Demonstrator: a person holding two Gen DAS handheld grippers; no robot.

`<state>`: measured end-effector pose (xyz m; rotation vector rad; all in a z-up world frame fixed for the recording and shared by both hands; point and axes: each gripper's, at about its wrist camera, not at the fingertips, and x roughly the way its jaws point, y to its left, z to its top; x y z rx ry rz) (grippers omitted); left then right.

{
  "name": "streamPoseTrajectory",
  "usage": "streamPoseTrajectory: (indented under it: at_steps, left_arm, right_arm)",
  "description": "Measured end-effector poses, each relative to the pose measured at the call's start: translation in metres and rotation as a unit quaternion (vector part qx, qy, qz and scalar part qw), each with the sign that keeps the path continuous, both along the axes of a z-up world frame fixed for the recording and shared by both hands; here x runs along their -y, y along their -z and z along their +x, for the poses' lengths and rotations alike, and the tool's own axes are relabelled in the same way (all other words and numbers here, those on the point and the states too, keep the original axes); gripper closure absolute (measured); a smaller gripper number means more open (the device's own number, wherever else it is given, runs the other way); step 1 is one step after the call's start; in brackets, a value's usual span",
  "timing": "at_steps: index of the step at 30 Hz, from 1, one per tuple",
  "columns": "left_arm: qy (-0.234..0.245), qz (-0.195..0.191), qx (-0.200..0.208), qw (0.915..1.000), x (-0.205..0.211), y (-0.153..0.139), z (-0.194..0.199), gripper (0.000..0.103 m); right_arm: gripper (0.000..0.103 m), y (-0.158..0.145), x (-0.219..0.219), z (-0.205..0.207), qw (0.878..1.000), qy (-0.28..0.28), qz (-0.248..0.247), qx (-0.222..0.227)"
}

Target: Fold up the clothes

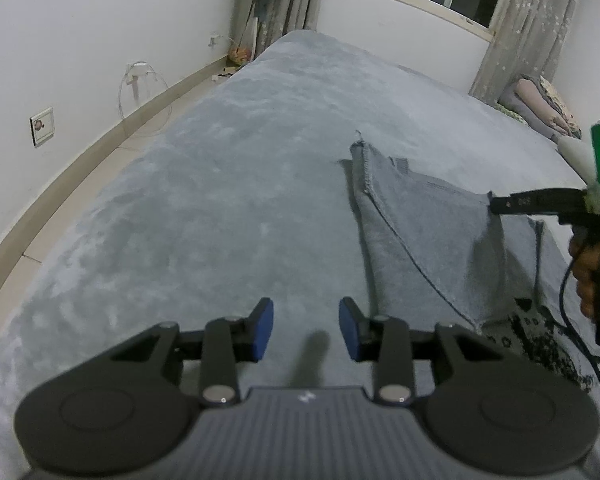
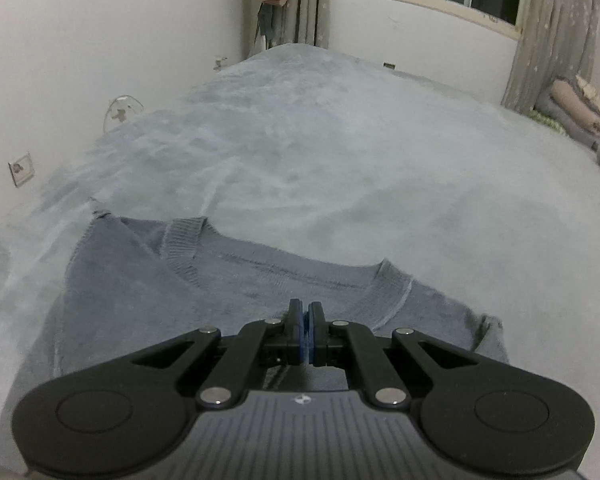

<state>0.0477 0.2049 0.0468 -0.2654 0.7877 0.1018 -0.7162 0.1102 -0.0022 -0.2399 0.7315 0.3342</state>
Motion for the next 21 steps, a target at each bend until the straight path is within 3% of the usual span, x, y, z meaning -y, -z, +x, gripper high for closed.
streamPoseTrajectory:
  at_steps: [5, 10, 12, 13, 15, 16, 19, 21]
  left_arm:
    - [0.007, 0.002, 0.002, 1.0, 0.003, -0.001, -0.001, 0.066]
    - [0.01, 0.004, 0.001, 0.9999, 0.004, -0.001, 0.0, 0.066]
    - [0.011, 0.003, 0.002, 0.9999, 0.004, -0.002, 0.001, 0.065]
    - [0.012, 0.002, 0.003, 0.9999, 0.005, -0.002, 0.0, 0.065]
    - [0.015, 0.0, 0.005, 0.9999, 0.006, -0.003, -0.002, 0.065]
    - [0.016, -0.001, 0.006, 0.9999, 0.007, -0.003, -0.002, 0.064]
    - [0.021, -0.001, 0.008, 0.9998, 0.011, -0.004, -0.004, 0.063]
    - [0.023, 0.0, 0.007, 0.9997, 0.013, -0.003, -0.006, 0.063]
  right_arm:
    - [0.102, 0.007, -0.006, 0.008, 1.0, 0.009, -0.023, 0.006]
    - [0.101, 0.017, -0.001, 0.01, 1.0, 0.004, 0.005, -0.015]
    - [0.101, 0.011, 0.008, -0.006, 0.998, -0.008, 0.048, -0.026]
    - [0.095, 0.007, 0.014, -0.017, 0.997, -0.009, 0.07, -0.028]
    - [0.075, -0.003, 0.027, -0.038, 0.993, -0.011, 0.114, -0.032]
    - [0.065, -0.002, 0.035, -0.05, 0.988, -0.021, 0.144, -0.056]
    - [0.064, 0.003, 0.057, -0.084, 0.967, -0.051, 0.218, -0.125]
    - [0.064, 0.013, 0.064, -0.099, 0.963, -0.042, 0.229, -0.133]
